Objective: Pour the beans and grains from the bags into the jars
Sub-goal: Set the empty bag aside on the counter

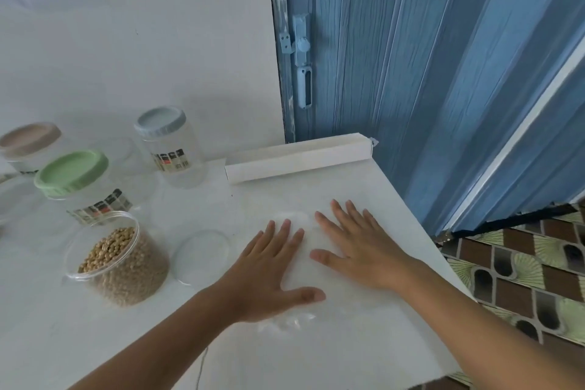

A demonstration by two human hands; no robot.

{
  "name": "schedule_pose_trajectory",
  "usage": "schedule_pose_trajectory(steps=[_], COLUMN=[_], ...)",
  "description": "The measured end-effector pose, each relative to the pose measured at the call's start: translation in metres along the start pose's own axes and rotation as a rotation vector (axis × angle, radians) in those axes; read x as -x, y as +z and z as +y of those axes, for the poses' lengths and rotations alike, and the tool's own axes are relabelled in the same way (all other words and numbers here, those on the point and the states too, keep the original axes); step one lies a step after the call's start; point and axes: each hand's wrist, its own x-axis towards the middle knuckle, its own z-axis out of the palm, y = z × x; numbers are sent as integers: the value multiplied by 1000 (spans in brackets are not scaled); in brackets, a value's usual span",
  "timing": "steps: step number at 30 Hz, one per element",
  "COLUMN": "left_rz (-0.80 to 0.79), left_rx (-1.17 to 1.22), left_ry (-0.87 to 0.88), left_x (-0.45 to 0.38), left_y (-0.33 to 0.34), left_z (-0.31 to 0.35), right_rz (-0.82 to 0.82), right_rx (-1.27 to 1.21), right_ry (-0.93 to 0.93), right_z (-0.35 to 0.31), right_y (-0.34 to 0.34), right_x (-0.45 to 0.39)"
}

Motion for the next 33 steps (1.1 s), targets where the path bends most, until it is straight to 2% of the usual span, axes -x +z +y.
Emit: schedule_pose_trajectory(steps=[5, 14, 19, 21, 22, 24, 26, 28, 31, 33], left_rz=[54, 104, 110, 100, 113, 199, 323, 469, 745, 793], left_rx=[-186, -218, -199, -97, 29, 375, 569, 478, 99, -103], left_ry=[6, 5, 7, 11, 1, -52, -90, -101, -79, -135], left_x=[-4, -8, -8, -7, -5, 0, 4, 9, 19, 32], left_y=[20, 27, 30, 25, 20, 9, -2, -12, -30, -48], left_z=[-1, -4, -5, -4, -4, -3, -4, -7, -20, -30], right_rz=[104, 161, 122, 75, 41, -33, -82, -61, 62, 99], right_rx=[80, 86, 59, -27, -93, -218, -309, -356, -193, -118], right_ry=[-4, -10, 0, 15, 21, 27, 38, 52, 37, -8], right_z=[0, 4, 3, 5, 7, 12, 12, 5, -14, -33], right_y=[13, 20, 19, 12, 7, -6, -20, -33, -46, -52], right_x=[5, 1, 2, 1, -1, -5, -4, -3, -8, -16])
